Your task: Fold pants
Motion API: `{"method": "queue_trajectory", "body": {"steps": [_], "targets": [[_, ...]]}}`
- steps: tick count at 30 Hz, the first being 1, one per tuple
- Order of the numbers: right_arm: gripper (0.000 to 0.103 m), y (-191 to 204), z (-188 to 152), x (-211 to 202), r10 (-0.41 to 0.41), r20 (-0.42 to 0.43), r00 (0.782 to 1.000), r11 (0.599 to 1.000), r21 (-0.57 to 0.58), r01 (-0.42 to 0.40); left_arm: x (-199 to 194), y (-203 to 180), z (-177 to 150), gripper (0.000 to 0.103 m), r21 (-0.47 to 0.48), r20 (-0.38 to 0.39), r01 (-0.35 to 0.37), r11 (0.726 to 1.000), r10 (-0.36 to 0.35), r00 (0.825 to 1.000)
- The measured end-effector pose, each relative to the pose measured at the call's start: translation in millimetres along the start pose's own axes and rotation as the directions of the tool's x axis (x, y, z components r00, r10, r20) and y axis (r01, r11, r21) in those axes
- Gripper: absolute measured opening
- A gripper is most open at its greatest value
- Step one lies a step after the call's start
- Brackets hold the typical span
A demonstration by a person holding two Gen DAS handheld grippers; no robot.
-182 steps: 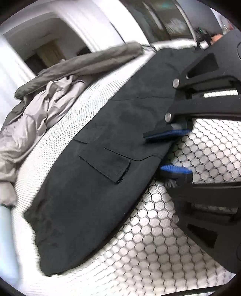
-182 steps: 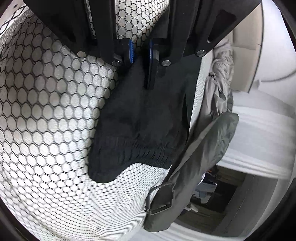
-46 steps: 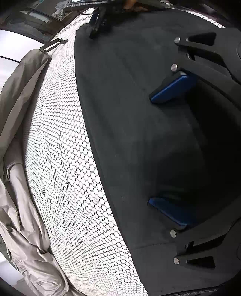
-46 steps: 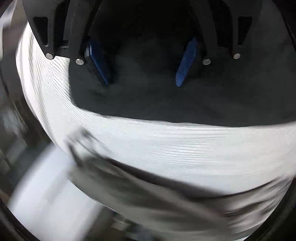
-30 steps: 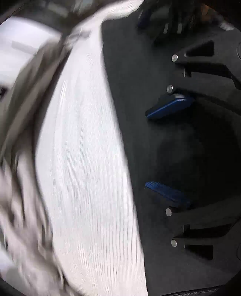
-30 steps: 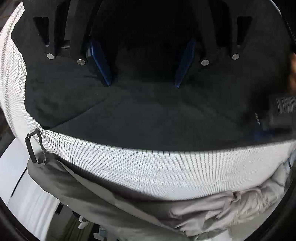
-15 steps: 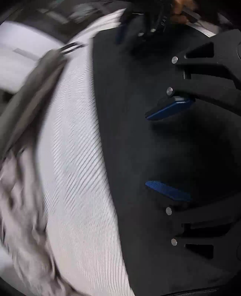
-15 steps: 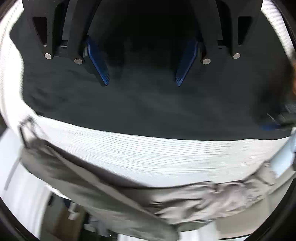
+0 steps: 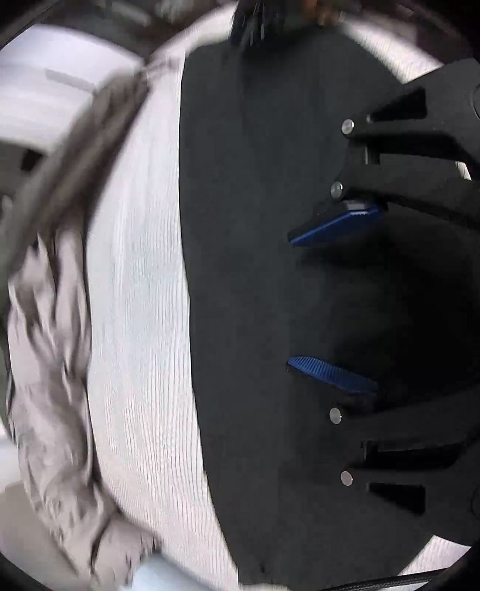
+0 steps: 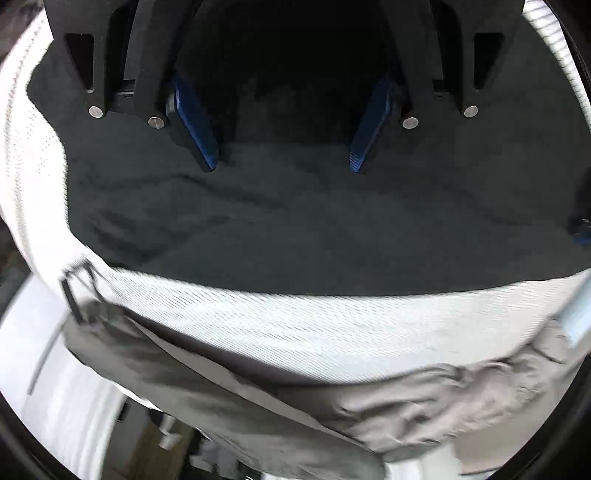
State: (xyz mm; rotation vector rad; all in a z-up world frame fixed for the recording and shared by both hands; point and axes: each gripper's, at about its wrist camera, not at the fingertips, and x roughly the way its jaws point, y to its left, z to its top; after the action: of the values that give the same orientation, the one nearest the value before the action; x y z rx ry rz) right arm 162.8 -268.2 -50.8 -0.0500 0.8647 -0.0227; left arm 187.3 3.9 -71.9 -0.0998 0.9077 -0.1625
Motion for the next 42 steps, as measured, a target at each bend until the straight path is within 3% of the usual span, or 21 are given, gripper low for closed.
{"method": "queue_trajectory", "body": {"steps": [2,5,7,10,12,15,16,18,19,21,24,25,27,29,31,33,36,38,40,41,42], "targets": [[0.076,31,-1,-6,0.059,0.005,0.998,0.994,-0.091,-0.059,10,-20,-4,0.067,0.047,-0.044,0.038,0.998,-0.036,0.998],[0.076,70,-8,1,0.083,-0.033,0.996,0.972,-0.217,-0.088,23,-33,-10,0.069,0.167,-0.066,-0.017,0.986,0.029,0.997],[0.077,82,-16,3,0.039,-0.038,0.999,0.962,-0.269,-0.048,13,-11,-8,0.069,0.121,-0.063,-0.034,0.992,0.042,0.997],[0.079,57,-17,2,0.016,-0.053,0.998,0.983,-0.184,-0.025,1,42,-9,0.068,0.004,-0.027,-0.205,0.979,0.205,0.978],[0.082,44,-21,0,-0.027,-0.047,0.999,0.99,-0.139,0.021,-8,64,-12,0.065,-0.069,-0.01,-0.139,0.988,0.139,0.99],[0.082,40,-21,-2,-0.009,-0.052,0.999,0.995,-0.103,0.004,-31,68,-12,0.061,-0.012,0.038,-0.068,0.998,0.069,0.997],[0.082,44,-22,-4,-0.022,-0.047,0.999,0.993,-0.114,0.017,-48,76,-15,0.061,-0.017,0.084,-0.061,0.998,0.062,0.995],[0.082,53,-23,-9,-0.03,-0.041,0.999,0.991,-0.134,0.024,-75,106,-25,0.059,-0.106,0.127,-0.121,0.987,0.134,0.983],[0.082,56,-24,-10,-0.031,-0.039,0.999,0.989,-0.142,0.025,-75,118,-28,0.057,-0.145,0.118,-0.146,0.979,0.163,0.98],[0.082,61,-26,-11,-0.034,-0.039,0.999,0.989,-0.147,0.028,-56,151,-34,0.03,-0.214,0.033,-0.176,0.961,0.188,0.982],[0.082,56,-26,-9,-0.021,-0.043,0.999,0.99,-0.138,0.015,-45,178,-44,0.013,-0.22,-0.002,-0.201,0.955,0.205,0.979],[0.082,47,-23,-3,-0.016,-0.045,0.999,0.991,-0.135,0.01,-48,186,-43,0.011,-0.24,-0.005,-0.251,0.938,0.258,0.966],[0.082,45,-23,-1,-0.014,-0.045,0.999,0.991,-0.134,0.008,-61,209,-47,0.006,-0.292,-0.014,-0.403,0.867,0.417,0.909],[0.082,43,-22,0,-0.013,-0.045,0.999,0.991,-0.133,0.007,-71,224,-53,0.005,-0.376,-0.001,-0.317,0.871,0.342,0.94],[0.082,46,-22,-1,-0.02,-0.043,0.999,0.99,-0.139,0.014,-80,214,-51,0.006,-0.369,0.048,-0.291,0.883,0.331,0.942],[0.082,46,-21,-1,-0.021,-0.042,0.999,0.99,-0.141,0.015,-78,196,-41,0.012,-0.312,0.082,-0.211,0.927,0.247,0.966],[0.082,53,-18,-5,0.015,-0.035,0.999,0.991,-0.134,-0.02,-48,181,-21,0.023,-0.265,-0.006,-0.203,0.943,0.209,0.978],[0.082,61,-18,-7,0.047,-0.033,0.998,0.987,-0.151,-0.052,-27,193,-19,0.023,-0.29,-0.055,-0.294,0.911,0.291,0.955],[0.082,67,-19,-7,0.037,-0.033,0.999,0.983,-0.18,-0.042,-31,212,-19,0.023,-0.366,-0.061,-0.37,0.854,0.374,0.925],[0.082,68,-20,-7,0.027,-0.033,0.999,0.981,-0.189,-0.032,-37,217,-19,0.013,-0.387,-0.07,-0.424,0.819,0.432,0.899],[0.082,67,-20,-7,0.026,-0.034,0.999,0.983,-0.182,-0.032,-42,222,-18,0.01,-0.424,-0.066,-0.428,0.798,0.444,0.894]]}}
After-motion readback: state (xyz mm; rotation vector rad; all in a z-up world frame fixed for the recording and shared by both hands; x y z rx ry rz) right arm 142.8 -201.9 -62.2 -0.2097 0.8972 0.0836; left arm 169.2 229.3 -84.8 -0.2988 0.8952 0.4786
